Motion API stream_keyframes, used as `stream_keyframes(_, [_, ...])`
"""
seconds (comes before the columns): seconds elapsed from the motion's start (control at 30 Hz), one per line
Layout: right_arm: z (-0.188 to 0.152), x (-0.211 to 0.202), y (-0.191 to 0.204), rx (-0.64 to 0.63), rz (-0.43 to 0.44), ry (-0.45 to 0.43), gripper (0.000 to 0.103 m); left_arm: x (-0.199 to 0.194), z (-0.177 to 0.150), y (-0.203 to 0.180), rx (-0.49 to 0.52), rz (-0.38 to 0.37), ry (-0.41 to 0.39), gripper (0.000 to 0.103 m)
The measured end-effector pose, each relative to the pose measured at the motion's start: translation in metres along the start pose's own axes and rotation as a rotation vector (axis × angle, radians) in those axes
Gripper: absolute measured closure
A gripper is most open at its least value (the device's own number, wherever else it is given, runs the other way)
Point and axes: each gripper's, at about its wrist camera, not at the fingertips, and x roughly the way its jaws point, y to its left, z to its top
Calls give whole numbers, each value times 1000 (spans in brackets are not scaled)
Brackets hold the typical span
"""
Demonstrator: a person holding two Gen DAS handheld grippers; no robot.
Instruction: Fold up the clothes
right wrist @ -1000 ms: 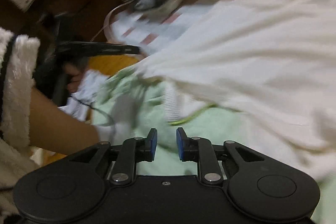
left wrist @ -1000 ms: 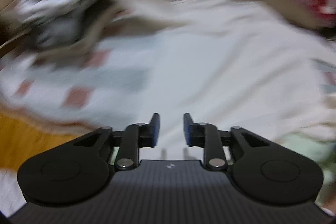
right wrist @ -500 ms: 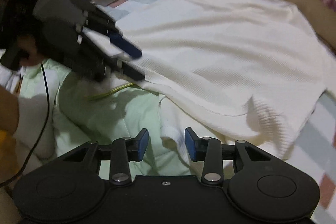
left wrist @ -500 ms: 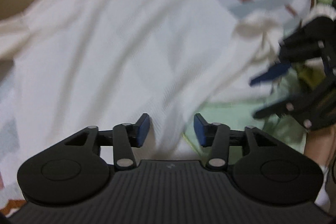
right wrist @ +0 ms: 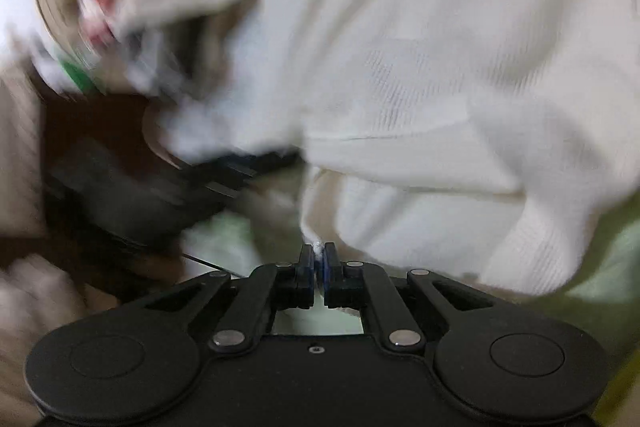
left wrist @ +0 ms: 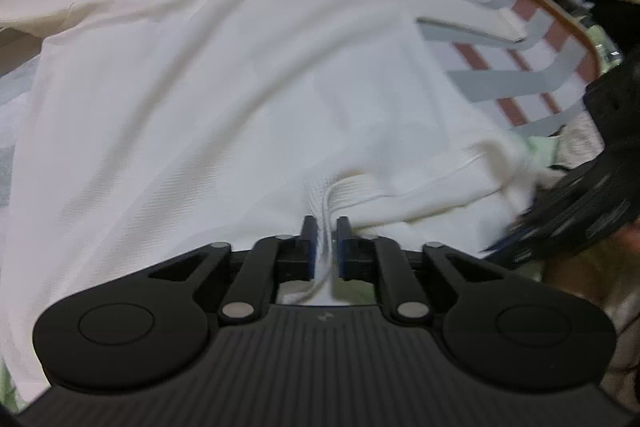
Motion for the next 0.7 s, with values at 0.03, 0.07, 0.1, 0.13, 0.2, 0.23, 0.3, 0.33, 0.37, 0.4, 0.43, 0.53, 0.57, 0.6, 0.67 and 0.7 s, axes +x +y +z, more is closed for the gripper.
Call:
stream_keyframes(0.03, [-6,4,5,-27,-13,6,96,-3,0,-3,6,-23,-16,101])
stream_keyframes(0.07, [-11,8,10,-53,-26,12,96,-7,0,-5,13,-46,-32,102])
stream_keyframes(0.1, [-17,12,14,-80,-40,17,96,-10,-1,-8,24,-58,-41,103])
stream_keyframes(0.13, [-18,14,18,-91,-43,19,96,-12,-1,-10,36,-70,-48,103])
stream_keyframes(0.2, [-20,16,32,-189,-53,62,96,-14,2,-10,28,-74,-45,103])
stream_keyframes(0.23, [-21,13,34,-183,-6,77,96,-12,3,-9,30,-57,-38,103])
stream_keyframes(0.3, [-24,4,44,-208,42,90,92,-7,7,-7,34,-21,-22,102])
stream_keyframes(0.33, [-28,-5,54,-271,-16,56,92,-4,9,-6,36,-3,-14,101])
stream_keyframes(0.37, [-32,-14,66,-363,-122,-1,83,-3,10,-7,58,31,-11,99])
stream_keyframes(0.4, [-37,-21,76,-447,-227,-52,69,-4,10,-9,91,73,-9,96])
stream_keyframes(0.43, [-41,-28,86,-529,-333,-103,64,-4,10,-11,124,109,-5,93])
stream_keyframes(0.53, [-35,-34,94,-644,-556,-188,53,-3,6,-9,162,124,18,71])
stream_keyframes(0.57, [-31,-30,91,-659,-590,-191,46,-1,5,-7,156,108,28,70])
stream_keyframes(0.6, [-27,-24,86,-656,-601,-180,42,3,4,-5,145,98,36,70])
stream_keyframes(0.67, [-18,-10,74,-646,-617,-150,42,14,2,0,128,104,48,70])
stream_keyframes(0.7, [-12,-3,68,-637,-630,-137,43,18,0,3,116,102,46,70])
